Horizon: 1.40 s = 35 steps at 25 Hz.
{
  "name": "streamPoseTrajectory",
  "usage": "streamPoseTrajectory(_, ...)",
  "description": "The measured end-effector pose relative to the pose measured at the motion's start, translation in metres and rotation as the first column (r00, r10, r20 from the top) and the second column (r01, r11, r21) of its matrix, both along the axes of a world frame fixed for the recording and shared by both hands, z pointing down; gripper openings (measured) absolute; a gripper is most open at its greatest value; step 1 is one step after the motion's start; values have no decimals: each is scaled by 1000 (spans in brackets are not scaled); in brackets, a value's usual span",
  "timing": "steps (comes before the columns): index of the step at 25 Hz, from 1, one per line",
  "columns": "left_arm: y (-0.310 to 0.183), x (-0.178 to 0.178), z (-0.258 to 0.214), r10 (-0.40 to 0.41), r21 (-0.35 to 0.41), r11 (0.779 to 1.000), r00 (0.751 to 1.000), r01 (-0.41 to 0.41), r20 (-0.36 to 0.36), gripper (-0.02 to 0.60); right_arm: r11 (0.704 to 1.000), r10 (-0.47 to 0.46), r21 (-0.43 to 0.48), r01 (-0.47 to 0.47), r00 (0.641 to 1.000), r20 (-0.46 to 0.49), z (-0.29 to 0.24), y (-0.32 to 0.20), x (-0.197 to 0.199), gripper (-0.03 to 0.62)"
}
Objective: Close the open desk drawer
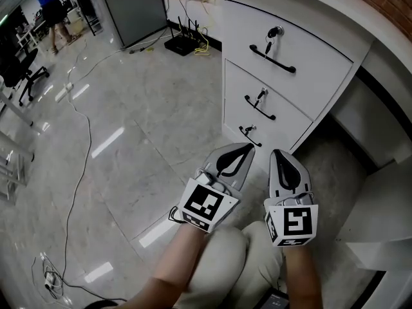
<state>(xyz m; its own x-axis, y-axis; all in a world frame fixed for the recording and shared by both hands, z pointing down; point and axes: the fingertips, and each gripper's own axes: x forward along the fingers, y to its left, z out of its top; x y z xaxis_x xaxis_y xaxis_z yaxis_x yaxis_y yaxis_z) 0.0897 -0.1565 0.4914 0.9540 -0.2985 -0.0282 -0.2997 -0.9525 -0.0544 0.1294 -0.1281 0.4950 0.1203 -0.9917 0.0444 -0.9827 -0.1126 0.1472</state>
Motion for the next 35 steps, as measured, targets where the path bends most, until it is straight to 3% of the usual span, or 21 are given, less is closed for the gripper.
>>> streamPoseTrajectory(4,11,-2,-15,-14,40,999,1000,14,0,6,1000,-2,13,2,1000,13,-7,5,-3,11)
streamPoseTrajectory(10,26,0,-14,-27,126,992,998,19,58,6,1000,-9,20,9,1000,18,-10,10,-12,11)
streamPoseTrajectory(35,23,-13,-12,-61,117,992,997,56,38,6,1000,-8,-9,8,1000,19,-2,14,-19,11)
